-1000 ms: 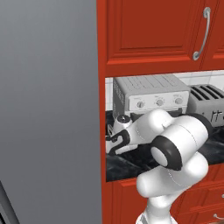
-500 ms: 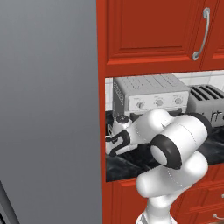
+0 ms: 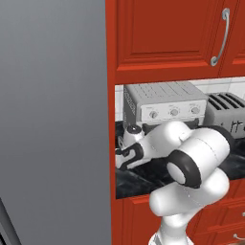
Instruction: Pick up the tongs from the counter and place them near the plate next to the oven.
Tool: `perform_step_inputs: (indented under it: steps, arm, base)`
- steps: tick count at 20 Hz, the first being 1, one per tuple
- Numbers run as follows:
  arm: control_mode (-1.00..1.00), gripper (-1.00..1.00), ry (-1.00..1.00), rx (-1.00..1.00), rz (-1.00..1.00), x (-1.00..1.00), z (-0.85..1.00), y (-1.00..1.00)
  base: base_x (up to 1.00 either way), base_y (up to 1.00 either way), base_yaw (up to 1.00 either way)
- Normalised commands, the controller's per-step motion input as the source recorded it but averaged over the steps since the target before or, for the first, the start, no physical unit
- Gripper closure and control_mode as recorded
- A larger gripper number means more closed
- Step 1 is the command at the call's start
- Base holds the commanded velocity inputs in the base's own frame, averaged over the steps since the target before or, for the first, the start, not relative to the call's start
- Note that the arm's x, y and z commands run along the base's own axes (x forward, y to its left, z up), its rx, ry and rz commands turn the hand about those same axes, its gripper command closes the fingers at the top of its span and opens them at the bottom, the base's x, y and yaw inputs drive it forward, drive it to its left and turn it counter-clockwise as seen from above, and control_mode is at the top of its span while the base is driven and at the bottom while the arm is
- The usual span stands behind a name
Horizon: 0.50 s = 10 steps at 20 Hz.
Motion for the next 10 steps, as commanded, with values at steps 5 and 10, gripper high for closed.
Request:
perform_step_inputs:
  steps: [5, 10]
  arm:
    - [-1.00, 1.00, 0.00, 0.03, 0.00, -0.45, 0.56, 0.00]
    - [-1.00, 1.00, 0.00, 0.07, 0.00, -0.66, 0.98, 0.00]
  base:
    - [0.00, 0.00, 0.00]
    - [0.00, 0.00, 0.00]
